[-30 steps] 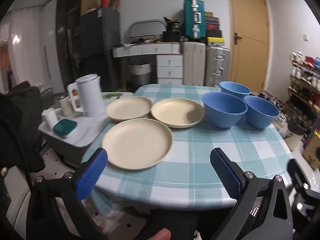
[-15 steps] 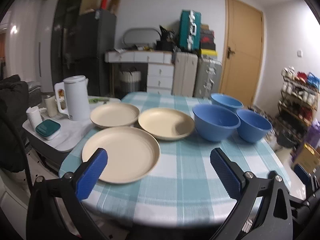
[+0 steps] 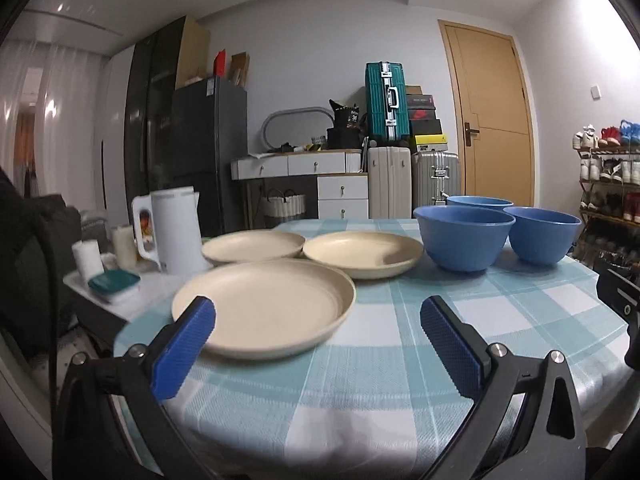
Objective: Organize plates and bowls
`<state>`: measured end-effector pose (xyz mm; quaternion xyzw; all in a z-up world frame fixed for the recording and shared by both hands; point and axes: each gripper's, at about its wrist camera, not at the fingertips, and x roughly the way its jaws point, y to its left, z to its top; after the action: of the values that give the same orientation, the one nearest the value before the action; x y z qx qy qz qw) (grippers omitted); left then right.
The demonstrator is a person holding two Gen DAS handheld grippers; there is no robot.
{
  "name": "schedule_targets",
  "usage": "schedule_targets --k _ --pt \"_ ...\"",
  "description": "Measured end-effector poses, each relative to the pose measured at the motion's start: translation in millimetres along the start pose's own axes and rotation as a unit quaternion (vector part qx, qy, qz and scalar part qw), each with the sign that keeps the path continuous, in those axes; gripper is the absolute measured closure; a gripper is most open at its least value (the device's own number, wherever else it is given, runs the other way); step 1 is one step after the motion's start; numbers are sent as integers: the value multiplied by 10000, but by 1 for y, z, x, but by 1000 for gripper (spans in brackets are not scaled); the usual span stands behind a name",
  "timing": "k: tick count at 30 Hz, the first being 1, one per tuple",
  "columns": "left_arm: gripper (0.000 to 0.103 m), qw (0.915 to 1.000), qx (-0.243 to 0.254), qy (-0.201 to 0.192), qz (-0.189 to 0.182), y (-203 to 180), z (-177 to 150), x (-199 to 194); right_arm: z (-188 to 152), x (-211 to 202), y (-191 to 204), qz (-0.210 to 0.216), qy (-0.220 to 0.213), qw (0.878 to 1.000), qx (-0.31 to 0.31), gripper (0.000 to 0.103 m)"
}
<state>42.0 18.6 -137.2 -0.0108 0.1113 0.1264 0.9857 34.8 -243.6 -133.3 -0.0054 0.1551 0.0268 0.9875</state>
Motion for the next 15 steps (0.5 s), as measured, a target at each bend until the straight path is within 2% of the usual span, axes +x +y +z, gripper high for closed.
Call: schedule_targets --k 4,7,9,12,13,15 --pt "0 9999 30 -118 -17 -2 -4 -3 0 -5 3 -29 -100 9999 -56 0" --pt "0 9987 302 -389 -86 -12 -10 -18 0 -9 6 -43 -174 9998 -125 0" --pt "0 9980 457 -400 -162 -20 -12 -21 -1 -9 6 -54 -170 9998 -127 0" --pt "0 9939 660 -126 -873 -28 -14 -16 -2 -11 3 -66 -165 9998 -70 1" --pt "0 9907 797 77 -1097 -32 -15 -12 -2 -11 1 -72 -172 9998 -44 1" --pt "0 9933 890 -22 -732 -36 -17 -15 -3 -11 0 -82 -152 9999 0 0"
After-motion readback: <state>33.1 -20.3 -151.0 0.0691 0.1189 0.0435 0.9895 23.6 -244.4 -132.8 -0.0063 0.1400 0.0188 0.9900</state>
